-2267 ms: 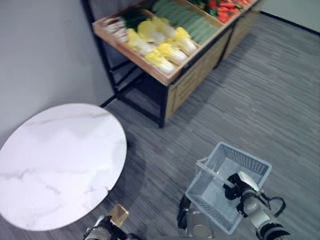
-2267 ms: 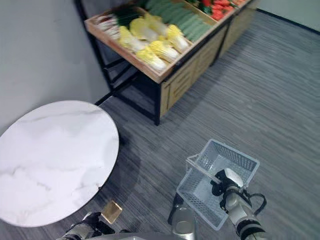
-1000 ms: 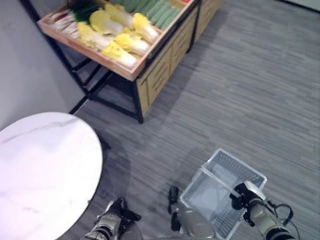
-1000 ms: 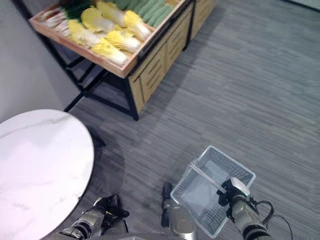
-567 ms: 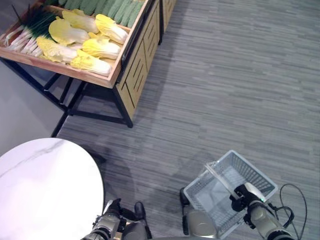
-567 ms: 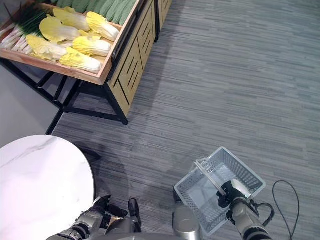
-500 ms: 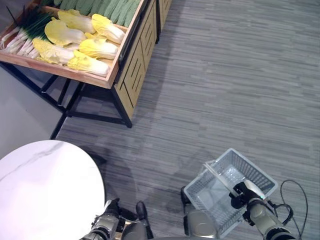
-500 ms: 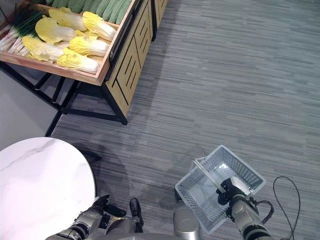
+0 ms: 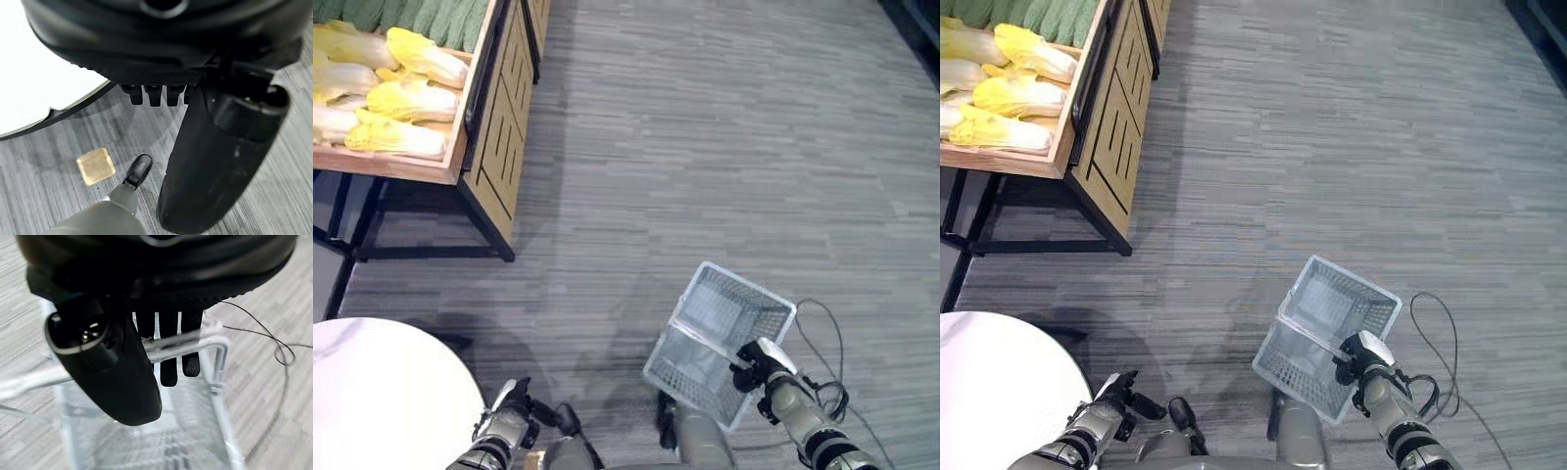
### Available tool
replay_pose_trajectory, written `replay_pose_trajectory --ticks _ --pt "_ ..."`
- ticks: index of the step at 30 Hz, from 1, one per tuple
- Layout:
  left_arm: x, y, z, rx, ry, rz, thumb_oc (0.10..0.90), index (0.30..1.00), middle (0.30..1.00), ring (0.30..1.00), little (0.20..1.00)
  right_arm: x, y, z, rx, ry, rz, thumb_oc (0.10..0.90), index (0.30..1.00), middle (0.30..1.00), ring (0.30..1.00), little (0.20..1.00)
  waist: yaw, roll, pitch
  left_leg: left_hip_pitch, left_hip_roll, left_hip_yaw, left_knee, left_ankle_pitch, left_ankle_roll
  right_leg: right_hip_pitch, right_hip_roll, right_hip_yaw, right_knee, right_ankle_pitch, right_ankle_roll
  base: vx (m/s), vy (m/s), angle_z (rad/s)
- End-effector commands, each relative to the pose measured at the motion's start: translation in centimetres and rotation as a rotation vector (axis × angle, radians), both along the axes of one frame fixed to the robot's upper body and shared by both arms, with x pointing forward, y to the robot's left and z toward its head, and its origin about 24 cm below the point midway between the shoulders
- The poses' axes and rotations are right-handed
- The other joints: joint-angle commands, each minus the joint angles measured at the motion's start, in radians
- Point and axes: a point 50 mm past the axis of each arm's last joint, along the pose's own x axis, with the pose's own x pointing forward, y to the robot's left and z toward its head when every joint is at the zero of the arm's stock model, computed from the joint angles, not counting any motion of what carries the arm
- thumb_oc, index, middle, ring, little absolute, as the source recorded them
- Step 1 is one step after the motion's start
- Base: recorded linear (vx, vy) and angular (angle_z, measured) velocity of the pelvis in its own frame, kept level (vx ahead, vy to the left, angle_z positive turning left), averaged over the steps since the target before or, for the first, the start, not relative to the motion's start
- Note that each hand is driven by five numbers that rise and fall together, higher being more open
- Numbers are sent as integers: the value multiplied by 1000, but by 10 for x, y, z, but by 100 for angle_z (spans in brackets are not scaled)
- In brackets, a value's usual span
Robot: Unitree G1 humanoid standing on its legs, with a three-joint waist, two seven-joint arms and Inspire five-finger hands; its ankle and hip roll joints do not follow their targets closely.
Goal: Get the vegetables into the basket
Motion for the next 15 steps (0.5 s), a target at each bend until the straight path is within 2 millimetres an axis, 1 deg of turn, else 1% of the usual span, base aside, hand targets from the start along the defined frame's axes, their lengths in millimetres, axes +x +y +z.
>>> replay_pose_trajectory --ticks 1,2,3,4,5,7,8,9,10,11,12,15 --pt "-2 -2 -2 14 25 -20 900 1000 1000 1000 1000 33 -14 32 -60 -151 20 400 300 300 300 300 6 4 -21 -73 -87 -36 -40 15 -18 148 -58 38 -40 34 125 -70 15 -80" --pt "-3 -2 -2 14 30 -15 900 1000 1000 1000 1000 34 -11 32 -61 -150 29 400 300 300 300 300 15 -3 -29 -78 -86 -19 -40 18 -21 153 -50 10 -64 27 123 -35 13 -76" --pt "-4 -2 -2 10 36 -13 900 1000 1000 1000 1000 34 -11 31 -61 -147 32 400 300 300 300 300 19 -5 -32 -80 -85 -13 -38 20 -21 157 -45 0 -75 14 123 -37 6 -103" --pt "-3 -2 -2 9 34 -5 900 1000 1000 1000 1000 33 -11 30 -66 -144 34 400 300 300 300 300 12 -2 -32 -79 -82 -22 -43 23 -26 129 -38 15 -74 3 116 -10 -12 -58" --pt "-2 -4 -2 6 34 -5 900 1000 1000 1000 1000 31 -11 28 -74 -132 34 400 300 300 300 300 6 10 -30 -80 -76 -34 -45 32 -32 117 -28 25 -80 -26 105 9 -27 -29" --pt "-1 -7 -3 3 36 -11 900 1000 1000 1000 1000 28 -13 26 -85 -119 31 400 300 300 300 300 -7 20 -28 -86 -70 -49 -45 41 -40 128 -20 18 -106 -54 89 11 -15 23" --pt "-1 -7 -3 3 36 -11 900 1000 1000 1000 1000 28 -13 26 -86 -119 31 400 300 300 300 300 -8 20 -27 -85 -70 -51 -45 42 -40 130 -19 17 -107 -55 89 -5 -20 25" --pt "-2 -11 -5 -2 38 -8 900 1000 1000 1000 1000 23 -16 22 -79 -105 -2 400 300 300 300 300 -13 26 -21 -82 -71 -59 -48 46 -44 151 -22 4 -123 -58 88 -9 -27 32" --pt "-3 -13 -5 -4 38 -11 900 1000 1000 1000 1000 20 -17 19 -75 -95 -15 400 300 300 300 300 -14 28 -20 -77 -73 -64 -49 45 -44 154 -24 3 -125 -55 88 4 -31 28" --pt "-4 -13 -6 -2 40 -12 900 1000 1000 1000 1000 12 -19 12 -66 -70 -42 400 300 300 300 300 -19 33 -21 -70 -74 -72 -49 44 -46 158 -28 2 -131 -57 87 10 -16 18" --pt "-4 -13 -6 -2 40 -12 900 1000 1000 1000 1000 12 -19 12 -66 -70 -42 400 300 300 300 300 -19 33 -21 -70 -74 -72 -49 44 -46 159 -28 2 -132 -57 87 26 -9 12" --pt "-9 -13 -8 2 47 4 900 1000 1000 1000 1000 -2 -21 1 -60 -16 -78 400 300 300 300 300 -23 38 -25 -57 -77 -80 -48 37 -45 168 -31 4 -133 -67 85 31 6 9"
